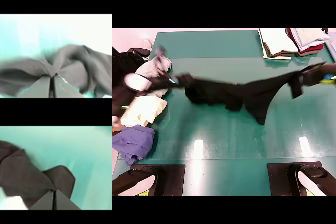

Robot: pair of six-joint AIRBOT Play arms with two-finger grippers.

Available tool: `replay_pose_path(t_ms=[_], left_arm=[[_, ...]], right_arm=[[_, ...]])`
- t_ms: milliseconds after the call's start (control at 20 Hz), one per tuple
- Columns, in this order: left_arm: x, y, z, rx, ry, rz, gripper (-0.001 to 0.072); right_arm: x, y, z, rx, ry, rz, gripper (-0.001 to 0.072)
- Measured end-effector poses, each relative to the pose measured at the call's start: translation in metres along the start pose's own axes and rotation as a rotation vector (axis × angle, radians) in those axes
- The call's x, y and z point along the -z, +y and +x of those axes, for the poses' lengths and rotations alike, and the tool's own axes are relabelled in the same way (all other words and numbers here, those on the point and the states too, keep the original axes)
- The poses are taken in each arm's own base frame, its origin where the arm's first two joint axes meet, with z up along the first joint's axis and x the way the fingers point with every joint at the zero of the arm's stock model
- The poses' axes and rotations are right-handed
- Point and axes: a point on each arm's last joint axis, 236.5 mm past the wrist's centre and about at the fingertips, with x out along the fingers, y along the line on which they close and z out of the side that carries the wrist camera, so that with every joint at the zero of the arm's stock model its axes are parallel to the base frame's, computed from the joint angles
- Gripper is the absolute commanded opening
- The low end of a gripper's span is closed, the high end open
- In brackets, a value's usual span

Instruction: Fold the shirts.

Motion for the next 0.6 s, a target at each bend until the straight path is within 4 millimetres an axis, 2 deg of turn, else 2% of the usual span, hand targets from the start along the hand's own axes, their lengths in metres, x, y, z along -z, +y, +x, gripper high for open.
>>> replay_pose_path(t_ms=[100, 200, 250, 350, 450, 500, 550, 600], left_arm=[[-0.073, -0.035, -0.071, 0.013, -0.183, 0.145, 0.0028], [-0.120, -0.079, -0.150, 0.013, -0.338, 0.303, 0.0027], [-0.133, -0.100, -0.186, 0.013, -0.401, 0.367, 0.0028], [-0.146, -0.137, -0.251, 0.006, -0.507, 0.476, 0.0027], [-0.144, -0.164, -0.299, 0.008, -0.571, 0.546, 0.0027], [-0.141, -0.172, -0.314, 0.007, -0.588, 0.570, 0.0027], [-0.136, -0.176, -0.322, 0.005, -0.583, 0.584, 0.0027], [-0.130, -0.173, -0.320, -0.003, -0.556, 0.591, 0.0027]], right_arm=[[-0.033, -0.007, -0.044, 0.040, -0.114, -0.008, 0.0012], [-0.057, -0.012, -0.088, 0.081, -0.208, -0.017, 0.0012], [-0.065, -0.015, -0.109, 0.104, -0.247, -0.020, 0.0012], [-0.075, -0.018, -0.143, 0.147, -0.298, -0.022, 0.0012], [-0.082, -0.022, -0.169, 0.185, -0.326, -0.023, 0.0011], [-0.084, -0.023, -0.178, 0.201, -0.329, -0.024, 0.0011], [-0.085, -0.026, -0.183, 0.214, -0.321, -0.023, 0.0011], [-0.085, -0.028, -0.183, 0.219, -0.300, -0.020, 0.0011]])
